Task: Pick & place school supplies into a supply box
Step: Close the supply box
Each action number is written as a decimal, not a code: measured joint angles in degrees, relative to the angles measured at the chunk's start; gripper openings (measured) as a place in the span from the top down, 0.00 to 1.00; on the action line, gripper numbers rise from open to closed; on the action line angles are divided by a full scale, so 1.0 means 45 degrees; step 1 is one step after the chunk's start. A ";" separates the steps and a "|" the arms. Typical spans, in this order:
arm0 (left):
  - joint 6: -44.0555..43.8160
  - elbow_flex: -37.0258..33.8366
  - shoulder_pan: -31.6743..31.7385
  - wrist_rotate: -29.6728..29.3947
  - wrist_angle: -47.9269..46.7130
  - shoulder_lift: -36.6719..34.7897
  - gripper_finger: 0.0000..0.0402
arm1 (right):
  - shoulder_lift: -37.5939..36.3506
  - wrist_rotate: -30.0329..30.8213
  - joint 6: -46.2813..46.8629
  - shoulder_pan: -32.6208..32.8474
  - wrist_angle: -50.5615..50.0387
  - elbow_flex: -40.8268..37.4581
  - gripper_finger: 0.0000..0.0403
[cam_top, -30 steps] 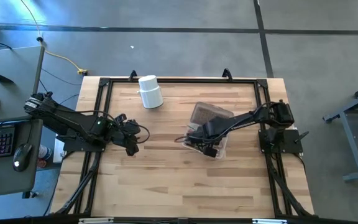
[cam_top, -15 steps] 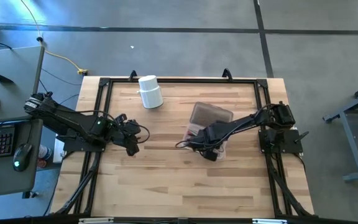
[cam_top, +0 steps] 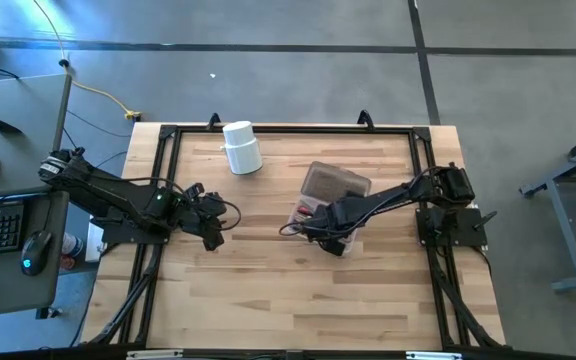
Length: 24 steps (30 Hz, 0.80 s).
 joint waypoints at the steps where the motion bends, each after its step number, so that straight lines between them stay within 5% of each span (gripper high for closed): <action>1: 0.0000 0.0002 -0.0003 0.0002 0.0000 -0.0003 0.42 | 0.0000 0.0116 0.0004 -0.0010 -0.0001 0.0000 0.85; 8: -0.0008 0.0000 -0.0001 -0.0092 0.0010 -0.0003 0.42 | 0.0000 0.0893 0.0800 -0.0112 0.0048 0.0212 0.85; 14: -0.0772 0.0000 0.0002 -0.1645 0.0609 0.0000 0.42 | 0.0000 0.2791 0.1271 -0.0141 0.0894 0.0318 0.89; 24: -0.0400 0.0000 0.0002 -0.0807 0.3200 0.0000 0.42 | -0.0012 0.3737 0.1268 -0.0156 0.0273 0.0317 0.99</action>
